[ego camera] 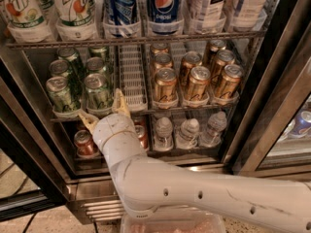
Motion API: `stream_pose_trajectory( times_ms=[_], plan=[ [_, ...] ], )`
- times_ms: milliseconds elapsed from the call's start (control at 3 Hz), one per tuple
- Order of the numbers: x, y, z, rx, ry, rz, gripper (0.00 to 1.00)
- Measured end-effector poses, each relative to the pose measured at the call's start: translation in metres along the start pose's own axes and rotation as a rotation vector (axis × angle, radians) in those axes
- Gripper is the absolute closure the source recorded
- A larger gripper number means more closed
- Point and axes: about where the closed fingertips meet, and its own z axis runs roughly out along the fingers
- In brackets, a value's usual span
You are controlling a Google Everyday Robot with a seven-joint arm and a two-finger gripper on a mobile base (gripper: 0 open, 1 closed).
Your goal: Pick green can from middle shelf of fridge
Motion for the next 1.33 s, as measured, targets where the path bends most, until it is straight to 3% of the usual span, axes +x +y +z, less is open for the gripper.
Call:
stream_pose_trajectory(
  times_ms=[333,1333],
  plan=[
    [0.006,0.002,0.010,0.044,0.004,0.012,0.36],
    [0.004,-0.003,0.021,0.112,-0.022,0.038,0.40]
  ],
)
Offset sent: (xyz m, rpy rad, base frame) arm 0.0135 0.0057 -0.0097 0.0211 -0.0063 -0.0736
